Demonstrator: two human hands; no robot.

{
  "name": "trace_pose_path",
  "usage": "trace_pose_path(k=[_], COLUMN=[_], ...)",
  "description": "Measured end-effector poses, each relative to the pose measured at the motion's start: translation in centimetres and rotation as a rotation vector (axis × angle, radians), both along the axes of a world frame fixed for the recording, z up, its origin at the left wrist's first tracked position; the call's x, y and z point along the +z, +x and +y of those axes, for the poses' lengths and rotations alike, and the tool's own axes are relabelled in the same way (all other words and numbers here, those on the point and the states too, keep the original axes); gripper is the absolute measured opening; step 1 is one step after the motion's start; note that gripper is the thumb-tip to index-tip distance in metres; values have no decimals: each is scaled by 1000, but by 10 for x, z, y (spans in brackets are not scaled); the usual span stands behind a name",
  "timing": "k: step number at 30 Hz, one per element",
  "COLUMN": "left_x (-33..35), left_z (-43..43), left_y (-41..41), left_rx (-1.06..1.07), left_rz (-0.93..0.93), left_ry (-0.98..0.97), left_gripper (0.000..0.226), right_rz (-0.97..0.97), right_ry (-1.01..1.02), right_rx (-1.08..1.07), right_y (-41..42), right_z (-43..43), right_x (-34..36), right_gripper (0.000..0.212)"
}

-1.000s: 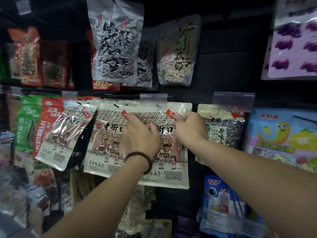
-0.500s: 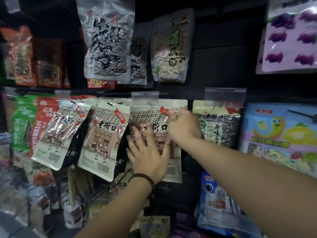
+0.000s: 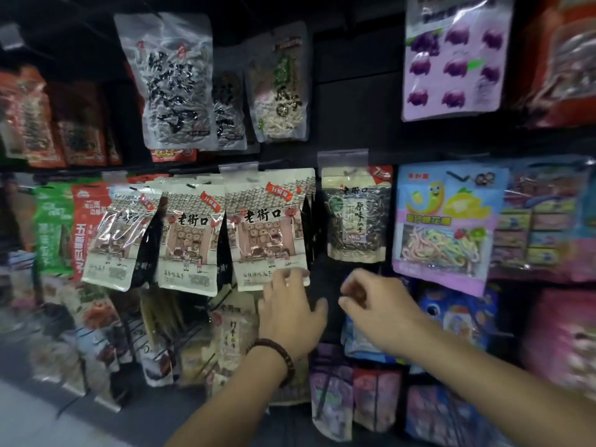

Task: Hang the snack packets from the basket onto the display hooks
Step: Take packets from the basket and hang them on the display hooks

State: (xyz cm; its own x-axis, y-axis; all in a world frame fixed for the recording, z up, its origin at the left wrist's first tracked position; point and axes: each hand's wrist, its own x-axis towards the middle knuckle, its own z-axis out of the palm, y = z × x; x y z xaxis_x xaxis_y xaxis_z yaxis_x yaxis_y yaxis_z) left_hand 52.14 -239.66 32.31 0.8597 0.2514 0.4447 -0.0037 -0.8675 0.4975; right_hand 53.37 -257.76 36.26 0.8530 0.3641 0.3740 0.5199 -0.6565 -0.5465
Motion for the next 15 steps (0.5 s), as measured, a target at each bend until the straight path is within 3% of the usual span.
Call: trace_pose_path(k=[5,9,15], left_x=[-78,-158,-282], left_z=[-70,-133,-178], left_y=[-55,-101,-153], left_rx=[-314,-481,-587], left_rz=[213,432,749], left_ry=[-37,22,68], left_gripper=[18,22,25], right_rz=[180,319,663], right_ry=[45,62,225], right_rx=[-13,-122,-431], right_y=[-65,-104,-175], right_z=[-81,-144,-229], right_x=[-100,-183,-335], right_gripper=[19,11,20])
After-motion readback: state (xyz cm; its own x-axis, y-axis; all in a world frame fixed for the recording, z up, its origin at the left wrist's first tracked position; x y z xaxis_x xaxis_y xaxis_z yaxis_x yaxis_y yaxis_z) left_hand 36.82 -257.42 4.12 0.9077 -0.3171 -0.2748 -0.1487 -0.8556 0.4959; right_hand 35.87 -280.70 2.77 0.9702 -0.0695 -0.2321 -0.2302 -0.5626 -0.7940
